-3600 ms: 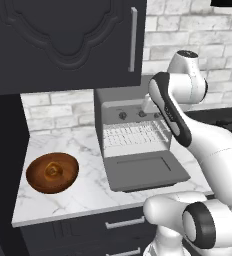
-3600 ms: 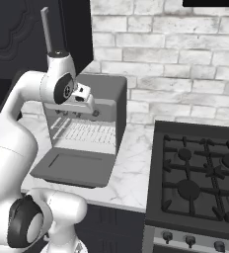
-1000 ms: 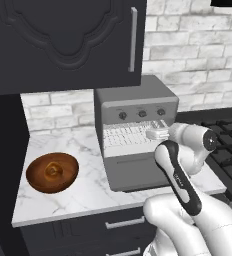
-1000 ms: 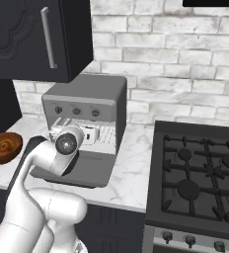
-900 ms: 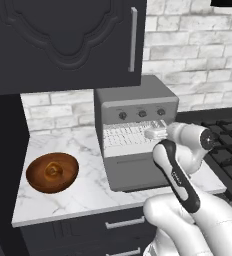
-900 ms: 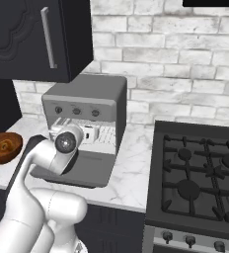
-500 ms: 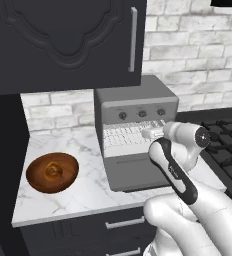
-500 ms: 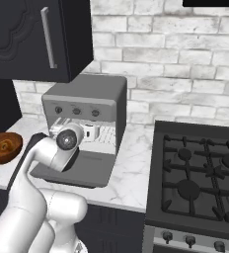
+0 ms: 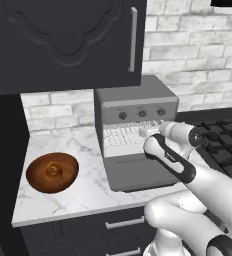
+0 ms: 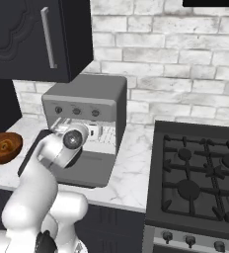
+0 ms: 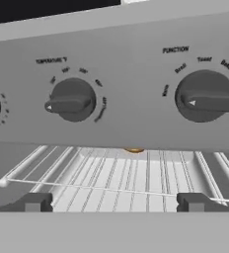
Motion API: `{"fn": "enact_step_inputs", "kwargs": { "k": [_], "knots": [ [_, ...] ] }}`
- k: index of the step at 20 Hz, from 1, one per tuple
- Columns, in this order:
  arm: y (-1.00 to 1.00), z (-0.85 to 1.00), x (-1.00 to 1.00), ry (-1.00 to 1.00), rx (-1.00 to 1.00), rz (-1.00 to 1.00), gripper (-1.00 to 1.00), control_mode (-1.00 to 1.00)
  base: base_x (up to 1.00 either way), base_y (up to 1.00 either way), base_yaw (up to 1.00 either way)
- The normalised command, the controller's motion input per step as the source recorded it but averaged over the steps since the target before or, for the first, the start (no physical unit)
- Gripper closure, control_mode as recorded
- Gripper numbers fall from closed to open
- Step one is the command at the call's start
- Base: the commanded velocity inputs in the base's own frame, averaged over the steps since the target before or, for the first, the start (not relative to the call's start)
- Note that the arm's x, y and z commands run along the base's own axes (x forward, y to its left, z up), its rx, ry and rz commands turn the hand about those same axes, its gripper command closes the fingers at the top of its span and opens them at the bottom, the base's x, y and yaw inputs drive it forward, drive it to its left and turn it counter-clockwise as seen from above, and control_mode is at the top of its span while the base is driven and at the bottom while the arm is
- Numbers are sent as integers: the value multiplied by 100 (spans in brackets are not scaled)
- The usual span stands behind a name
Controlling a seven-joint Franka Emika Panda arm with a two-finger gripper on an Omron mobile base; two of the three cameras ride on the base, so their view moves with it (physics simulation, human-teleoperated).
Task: Pick up the heated bread from the toaster oven and place it in the bowl. Then move the bread bowl to the dining counter.
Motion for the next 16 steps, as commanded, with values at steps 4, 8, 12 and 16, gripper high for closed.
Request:
{"fn": "enact_step_inputs", "kwargs": {
  "k": [4,8,12,16],
  "knots": [
    [0,-49,30,-4,0,0,-100,-100,0,0,0],
    [0,-47,37,-2,0,-1,-100,-100,0,0,0],
    [0,-42,41,0,0,-3,-100,-100,0,0,0],
    [0,-34,38,0,0,-4,-100,-100,0,0,0]
  ]
}}
